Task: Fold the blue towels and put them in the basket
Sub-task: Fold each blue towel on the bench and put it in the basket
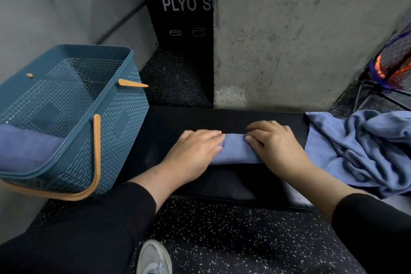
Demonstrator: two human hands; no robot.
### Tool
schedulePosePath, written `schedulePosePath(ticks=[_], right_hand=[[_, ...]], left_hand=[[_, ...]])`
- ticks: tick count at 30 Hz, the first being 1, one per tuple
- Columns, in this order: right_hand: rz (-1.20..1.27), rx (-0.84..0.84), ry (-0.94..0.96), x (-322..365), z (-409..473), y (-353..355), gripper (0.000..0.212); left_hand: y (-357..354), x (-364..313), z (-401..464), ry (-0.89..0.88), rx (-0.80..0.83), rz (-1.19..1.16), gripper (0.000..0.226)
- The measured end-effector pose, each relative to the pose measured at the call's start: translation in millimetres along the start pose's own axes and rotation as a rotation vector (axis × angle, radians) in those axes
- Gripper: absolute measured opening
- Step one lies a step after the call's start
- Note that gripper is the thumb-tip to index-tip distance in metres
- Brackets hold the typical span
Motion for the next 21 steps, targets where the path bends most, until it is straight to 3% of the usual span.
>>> schedulePosePath(ticks=[2,7,11,16,19,21], right_hand=[[0.023,0.082,0.055,3.8,-5.0,-9.3,0.050],[0.037,0.373,-0.016,-8.1,-7.9,-27.2,0.084],[0.100,0.504,-0.044,-5.1,1.4,-24.5,0.069],[0.195,0.623,-0.180,0.3,2.8,-22.1,0.072],[0.256,0.645,-0.216,7.1,-1.7,-23.4,0.051],[0.331,0.585,-0.251,5.9,-0.7,-18.2,0.040]], left_hand=[[-15.4,9.3,-4.9,0.058,0.111,-0.009,0.054],[-17.0,9.6,-8.7,0.063,0.112,-0.018,0.061],[-14.5,12.3,-12.9,0.102,0.087,-0.030,0.063],[-5.4,26.6,-15.7,0.217,0.075,-0.144,0.079],[-0.3,31.2,-21.8,0.291,0.051,-0.255,0.083],[9.4,35.3,-25.0,0.389,-0.050,-0.402,0.080]])
Point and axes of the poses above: each hand's wrist, its own z-axis towards the middle knuckle, its own y-axis out of the back of the hand, x = y × z, the point moved 9 cm from there along z, towards the middle knuckle, and after that the axes turned 1 degree about y, right-handed, at the moved point
